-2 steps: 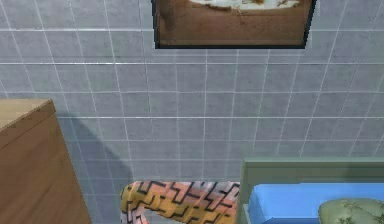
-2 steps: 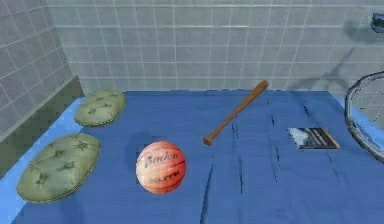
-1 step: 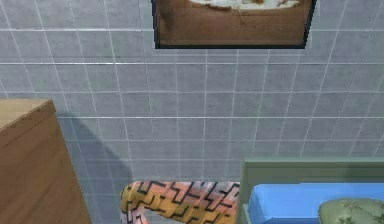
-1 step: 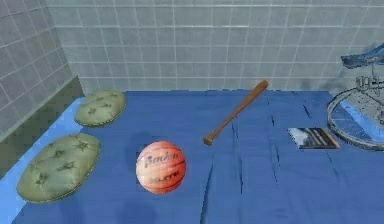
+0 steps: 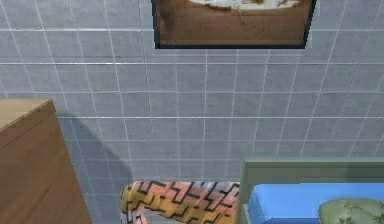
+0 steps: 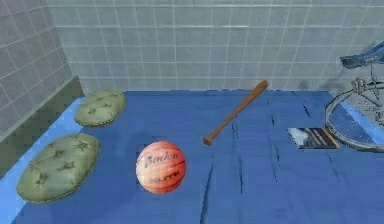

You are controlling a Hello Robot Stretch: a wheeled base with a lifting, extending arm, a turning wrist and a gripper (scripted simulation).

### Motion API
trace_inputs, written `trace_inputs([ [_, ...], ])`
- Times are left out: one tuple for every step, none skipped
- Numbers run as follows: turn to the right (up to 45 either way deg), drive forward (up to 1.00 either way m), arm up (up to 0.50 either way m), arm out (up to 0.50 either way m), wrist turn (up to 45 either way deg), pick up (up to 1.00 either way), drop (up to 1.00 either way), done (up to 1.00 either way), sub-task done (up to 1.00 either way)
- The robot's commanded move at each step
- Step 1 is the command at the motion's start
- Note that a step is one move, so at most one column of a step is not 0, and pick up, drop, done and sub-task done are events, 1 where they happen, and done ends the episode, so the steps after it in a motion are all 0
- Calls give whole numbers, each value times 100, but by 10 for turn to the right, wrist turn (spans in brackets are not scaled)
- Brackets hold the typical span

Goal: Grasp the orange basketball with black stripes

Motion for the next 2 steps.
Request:
trace_inputs([
  [0, 0, 0, 26, 0, 0, 0, 0, 0],
  [0, 0, 0, 0, 450, 0, 0, 0, 0],
])
